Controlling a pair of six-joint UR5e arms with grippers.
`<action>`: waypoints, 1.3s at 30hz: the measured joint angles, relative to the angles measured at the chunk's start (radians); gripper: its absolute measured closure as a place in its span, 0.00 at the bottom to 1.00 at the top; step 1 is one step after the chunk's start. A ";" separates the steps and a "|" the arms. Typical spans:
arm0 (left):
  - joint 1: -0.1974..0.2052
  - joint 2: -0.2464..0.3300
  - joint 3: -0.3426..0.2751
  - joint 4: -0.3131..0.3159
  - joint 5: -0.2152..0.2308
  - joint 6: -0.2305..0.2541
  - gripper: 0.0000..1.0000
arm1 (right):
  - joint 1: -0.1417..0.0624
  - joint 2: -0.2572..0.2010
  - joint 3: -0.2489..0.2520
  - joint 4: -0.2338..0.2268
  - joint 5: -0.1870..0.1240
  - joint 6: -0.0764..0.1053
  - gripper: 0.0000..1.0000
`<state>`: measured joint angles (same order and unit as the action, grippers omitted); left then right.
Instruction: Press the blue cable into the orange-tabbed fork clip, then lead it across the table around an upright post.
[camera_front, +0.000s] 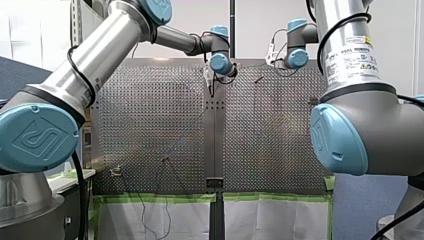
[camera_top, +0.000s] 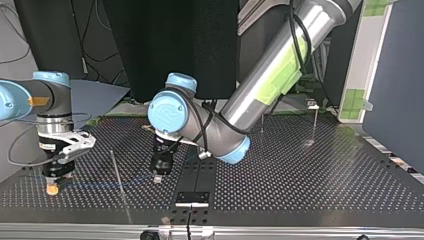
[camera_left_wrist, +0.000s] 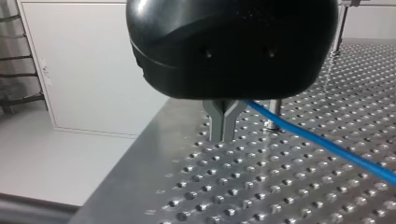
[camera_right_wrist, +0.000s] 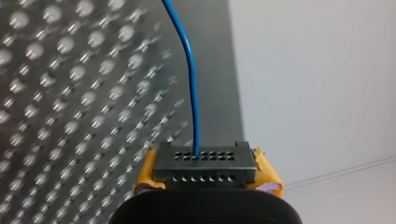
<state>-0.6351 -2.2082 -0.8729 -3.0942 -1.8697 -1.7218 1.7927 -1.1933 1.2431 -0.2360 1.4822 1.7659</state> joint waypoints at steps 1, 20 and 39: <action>0.000 -0.003 0.000 0.000 0.002 0.000 1.00 | -0.003 0.001 0.005 0.000 -0.001 0.000 1.00; 0.001 -0.069 0.000 0.011 0.020 -0.011 1.00 | -0.038 0.064 0.016 -0.001 -0.007 0.003 1.00; 0.022 -0.071 -0.100 0.133 0.018 -0.060 0.79 | -0.042 0.148 0.082 -0.017 -0.006 -0.001 1.00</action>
<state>-0.6127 -2.2787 -0.9729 -2.9612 -1.8519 -1.7814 1.7503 -1.0456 1.3252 -0.2527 1.4766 1.7648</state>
